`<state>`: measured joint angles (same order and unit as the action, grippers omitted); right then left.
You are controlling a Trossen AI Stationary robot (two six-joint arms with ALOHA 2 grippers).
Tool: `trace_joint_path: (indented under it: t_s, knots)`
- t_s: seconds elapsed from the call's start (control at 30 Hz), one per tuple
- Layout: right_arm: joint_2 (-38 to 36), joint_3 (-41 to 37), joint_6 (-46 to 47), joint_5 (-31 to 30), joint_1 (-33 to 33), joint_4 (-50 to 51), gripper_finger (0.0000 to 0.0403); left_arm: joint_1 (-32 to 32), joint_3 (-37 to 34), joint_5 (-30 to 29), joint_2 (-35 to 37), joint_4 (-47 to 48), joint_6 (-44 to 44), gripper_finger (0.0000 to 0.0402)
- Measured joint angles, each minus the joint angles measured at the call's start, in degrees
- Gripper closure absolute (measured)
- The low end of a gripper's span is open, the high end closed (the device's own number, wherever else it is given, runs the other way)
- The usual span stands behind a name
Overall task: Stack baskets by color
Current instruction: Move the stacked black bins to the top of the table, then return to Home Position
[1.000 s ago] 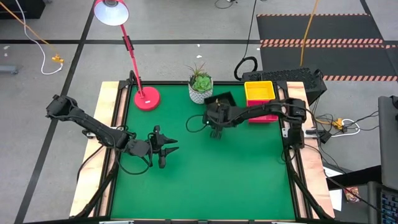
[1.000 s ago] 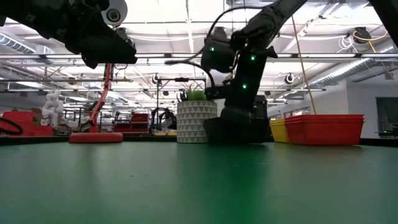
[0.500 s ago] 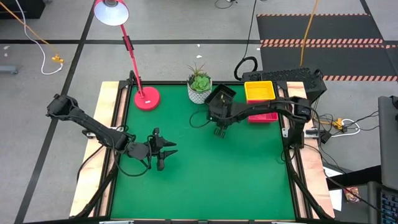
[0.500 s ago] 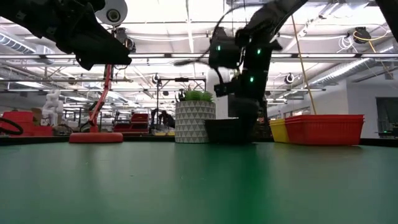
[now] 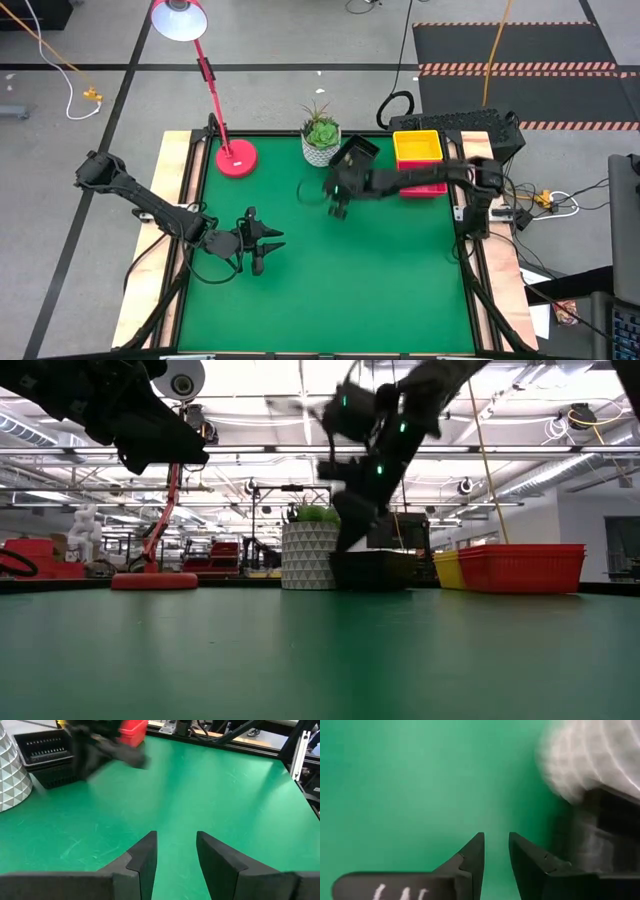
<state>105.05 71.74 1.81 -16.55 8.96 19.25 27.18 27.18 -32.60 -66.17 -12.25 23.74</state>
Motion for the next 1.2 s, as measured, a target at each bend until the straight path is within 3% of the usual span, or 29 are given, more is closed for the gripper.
trace_joint_path:
  t_s: [0.17, 0.33, 0.4, 0.5, 0.73, 0.8, 0.97, 1.2]
  knots:
    - [-0.3, 0.0, 2.9, -1.3, 6.2, 7.7, 0.0321, 0.1, 0.0, 0.0, 0.0, 0.0, 0.0, 0.0263]
    - [-0.3, 0.0, 10.1, -9.0, 7.5, 23.3, 0.0321, 1.2, 0.0, 0.0, 0.0, 0.5, 0.1, 0.0263]
    - [-0.5, -0.1, 11.8, -9.5, 7.4, 26.7, 0.0321, 1.8, 0.0, 0.0, 0.0, 0.5, 0.2, 0.0263]
    - [-1.6, -0.1, 12.4, -11.1, 6.1, 27.6, 0.0321, 2.5, 0.0, -0.1, 0.0, 0.6, 0.5, 0.0263]
    - [-7.1, -0.1, 12.3, -22.1, 4.6, 27.1, 0.0321, 4.4, 0.0, -0.5, 0.0, 0.6, 2.3, 0.0263]
    - [-9.0, -0.1, 11.4, -19.4, 4.8, 25.6, 0.0321, 5.0, 0.0, -0.8, 0.0, 0.6, 2.4, 0.0263]
    - [-12.8, -0.1, 8.1, -0.3, 2.5, 20.0, 0.0321, 6.1, 0.0, -3.2, 0.0, 0.6, 2.5, 0.0263]
    - [-19.0, -7.0, 5.1, 1.8, -3.5, 13.9, 0.0321, 5.2, 0.0, -6.5, 0.6, 1.2, -1.3, 0.0264]
